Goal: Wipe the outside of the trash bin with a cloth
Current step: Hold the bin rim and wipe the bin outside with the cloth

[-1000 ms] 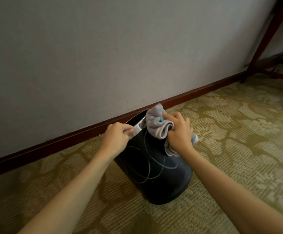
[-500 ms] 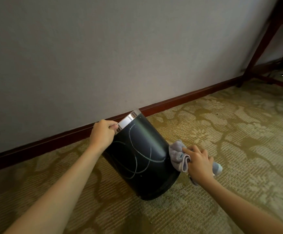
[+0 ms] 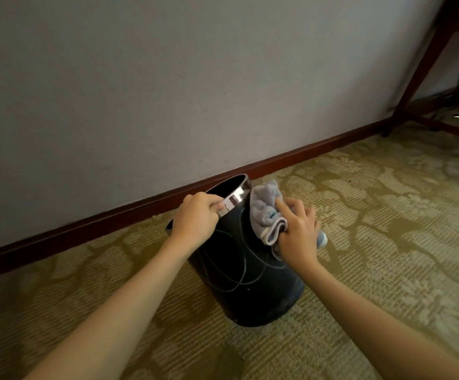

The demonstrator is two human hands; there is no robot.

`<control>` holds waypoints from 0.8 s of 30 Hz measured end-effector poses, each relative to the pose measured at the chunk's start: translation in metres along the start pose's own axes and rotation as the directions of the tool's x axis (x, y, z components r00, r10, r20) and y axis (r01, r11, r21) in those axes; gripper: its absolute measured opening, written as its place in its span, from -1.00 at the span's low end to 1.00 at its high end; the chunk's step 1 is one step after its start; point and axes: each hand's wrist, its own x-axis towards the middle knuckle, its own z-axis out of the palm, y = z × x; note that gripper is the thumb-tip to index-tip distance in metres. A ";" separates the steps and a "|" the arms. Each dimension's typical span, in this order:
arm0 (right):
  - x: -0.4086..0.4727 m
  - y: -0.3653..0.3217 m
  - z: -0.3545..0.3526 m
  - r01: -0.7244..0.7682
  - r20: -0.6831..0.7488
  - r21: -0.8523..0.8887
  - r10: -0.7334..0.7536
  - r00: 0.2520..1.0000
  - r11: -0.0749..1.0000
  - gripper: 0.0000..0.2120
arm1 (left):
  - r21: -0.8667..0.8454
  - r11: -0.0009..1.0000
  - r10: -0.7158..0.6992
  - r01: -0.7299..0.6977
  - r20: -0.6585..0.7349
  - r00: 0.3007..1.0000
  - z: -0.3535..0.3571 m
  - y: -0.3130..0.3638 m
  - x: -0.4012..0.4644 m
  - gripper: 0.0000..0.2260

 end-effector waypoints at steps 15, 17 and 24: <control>0.007 -0.013 -0.010 -0.112 0.161 -0.045 0.118 0.980 0.993 -0.43 | -0.053 0.994 -0.092 0.091 -0.001 0.996 -0.009 -0.013 0.012 -0.77; 0.023 -0.032 -0.012 -0.074 0.033 -0.008 0.074 0.997 0.997 -0.40 | -0.036 0.999 -0.020 0.021 0.037 0.999 0.000 0.006 0.008 -0.79; 0.008 -0.002 -0.013 -0.026 -0.036 -0.082 0.023 0.999 0.996 -0.34 | -0.026 1.000 0.006 -0.004 0.081 0.997 0.016 0.032 0.009 -0.71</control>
